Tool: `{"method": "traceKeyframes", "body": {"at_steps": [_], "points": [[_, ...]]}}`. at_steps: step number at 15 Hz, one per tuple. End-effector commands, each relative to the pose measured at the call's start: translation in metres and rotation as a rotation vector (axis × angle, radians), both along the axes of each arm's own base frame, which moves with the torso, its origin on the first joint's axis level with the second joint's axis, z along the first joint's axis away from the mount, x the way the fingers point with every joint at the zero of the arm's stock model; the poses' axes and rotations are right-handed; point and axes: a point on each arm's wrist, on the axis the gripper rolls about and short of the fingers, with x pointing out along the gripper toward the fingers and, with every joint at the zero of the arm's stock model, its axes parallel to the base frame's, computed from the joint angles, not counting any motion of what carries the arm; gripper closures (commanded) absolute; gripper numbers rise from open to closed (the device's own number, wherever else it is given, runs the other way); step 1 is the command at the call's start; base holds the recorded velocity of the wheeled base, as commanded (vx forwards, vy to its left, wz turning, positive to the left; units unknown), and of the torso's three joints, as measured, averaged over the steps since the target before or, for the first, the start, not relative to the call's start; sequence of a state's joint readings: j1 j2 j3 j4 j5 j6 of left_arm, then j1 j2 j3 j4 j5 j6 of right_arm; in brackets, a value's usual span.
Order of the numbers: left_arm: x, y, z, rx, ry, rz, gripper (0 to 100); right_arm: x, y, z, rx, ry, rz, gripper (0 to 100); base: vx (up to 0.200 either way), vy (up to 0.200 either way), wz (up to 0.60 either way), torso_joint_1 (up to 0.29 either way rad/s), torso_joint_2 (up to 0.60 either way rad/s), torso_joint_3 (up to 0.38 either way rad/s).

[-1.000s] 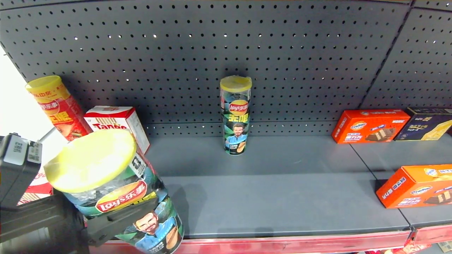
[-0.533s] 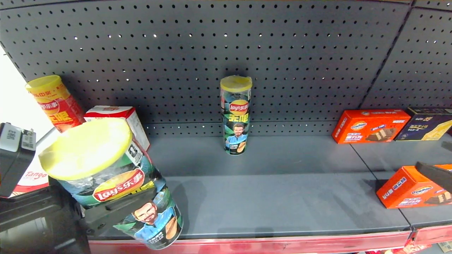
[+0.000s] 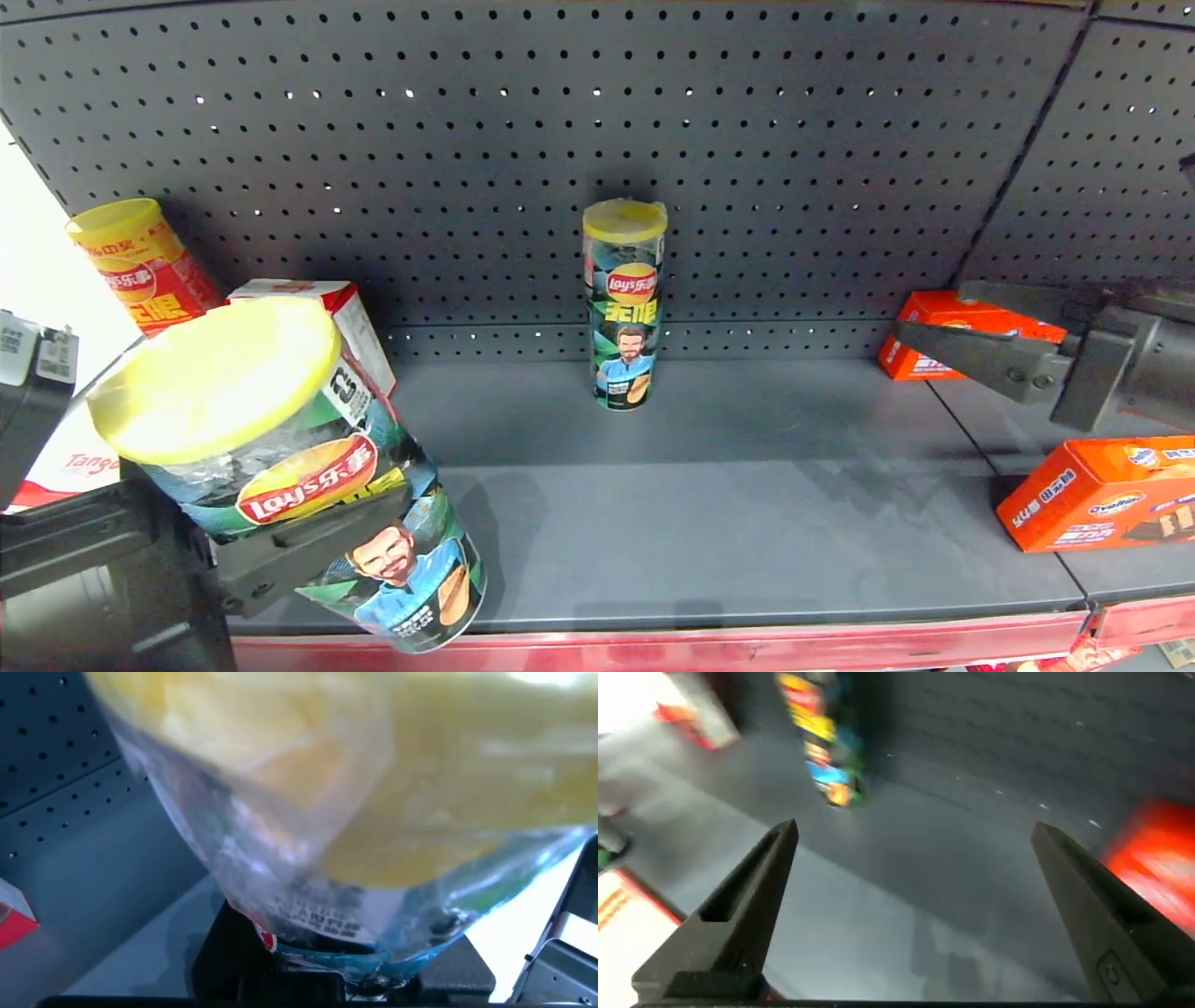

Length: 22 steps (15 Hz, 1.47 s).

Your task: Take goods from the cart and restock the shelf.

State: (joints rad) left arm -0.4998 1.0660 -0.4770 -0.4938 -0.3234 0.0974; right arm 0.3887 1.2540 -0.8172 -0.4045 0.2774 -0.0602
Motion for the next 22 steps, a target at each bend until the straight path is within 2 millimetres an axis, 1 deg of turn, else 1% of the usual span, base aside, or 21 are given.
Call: {"method": "traceKeyframes", "body": {"at_steps": [1,2,3,4,6,7,8,9,10,11,16,19,22], "points": [[0.000,0.000,-0.001,0.002,0.005,0.000,100,0.045,0.014,-0.002,-0.043,-0.019,0.067,0,0.000,0.000,0.00,0.000,0.00,0.000],[0.000,0.000,-0.002,0.002,0.006,0.000,100,0.057,0.017,0.001,-0.056,-0.043,0.094,0,0.000,0.000,0.00,0.000,0.00,0.000],[0.000,0.000,-0.003,0.004,0.009,0.000,100,0.076,0.025,0.004,-0.062,-0.052,0.114,0,0.000,0.000,0.00,0.000,0.00,0.000],[0.000,0.000,-0.003,0.005,0.010,0.001,100,0.086,0.031,0.003,-0.079,-0.065,0.161,0,0.000,0.000,0.00,0.000,0.00,0.000],[0.000,0.000,-0.004,0.005,0.011,0.001,100,0.097,0.038,-0.007,-0.109,-0.076,0.285,0,0.000,0.000,0.00,0.000,0.00,0.000],[0.000,0.000,-0.004,0.005,0.011,0.001,100,0.100,0.041,-0.011,-0.107,-0.076,0.382,0,0.000,0.000,0.00,0.000,0.00,0.000],[0.000,0.000,-0.004,0.004,0.012,0.001,100,0.102,0.042,-0.013,-0.104,-0.077,0.417,0,0.000,0.000,0.00,0.000,0.00,0.000],[-0.001,0.000,-0.004,0.006,0.013,0.000,100,0.111,0.044,-0.016,-0.090,-0.119,0.522,0,0.000,0.000,0.00,0.000,0.00,0.000],[-0.001,0.000,-0.005,0.008,0.015,0.001,100,0.118,0.047,-0.019,-0.086,-0.144,0.544,0,0.000,0.000,0.00,0.000,0.00,0.000],[-0.001,0.000,-0.005,0.008,0.015,0.000,100,0.121,0.049,-0.020,-0.085,-0.149,0.551,0,0.000,0.000,0.00,0.000,0.00,0.000],[0.000,0.000,-0.005,0.009,0.018,-0.002,100,0.144,0.062,-0.030,-0.083,-0.136,0.581,0,0.000,0.000,0.00,0.000,0.00,0.000],[0.000,0.000,-0.004,0.008,0.015,-0.002,100,0.161,0.069,-0.039,-0.084,-0.124,0.582,0,0.000,0.000,0.00,0.000,0.00,0.000],[-0.001,0.000,-0.004,0.006,0.015,0.001,100,0.181,0.081,-0.050,-0.084,-0.118,0.593,0,0.000,0.000,0.00,0.000,0.00,0.000]]}}
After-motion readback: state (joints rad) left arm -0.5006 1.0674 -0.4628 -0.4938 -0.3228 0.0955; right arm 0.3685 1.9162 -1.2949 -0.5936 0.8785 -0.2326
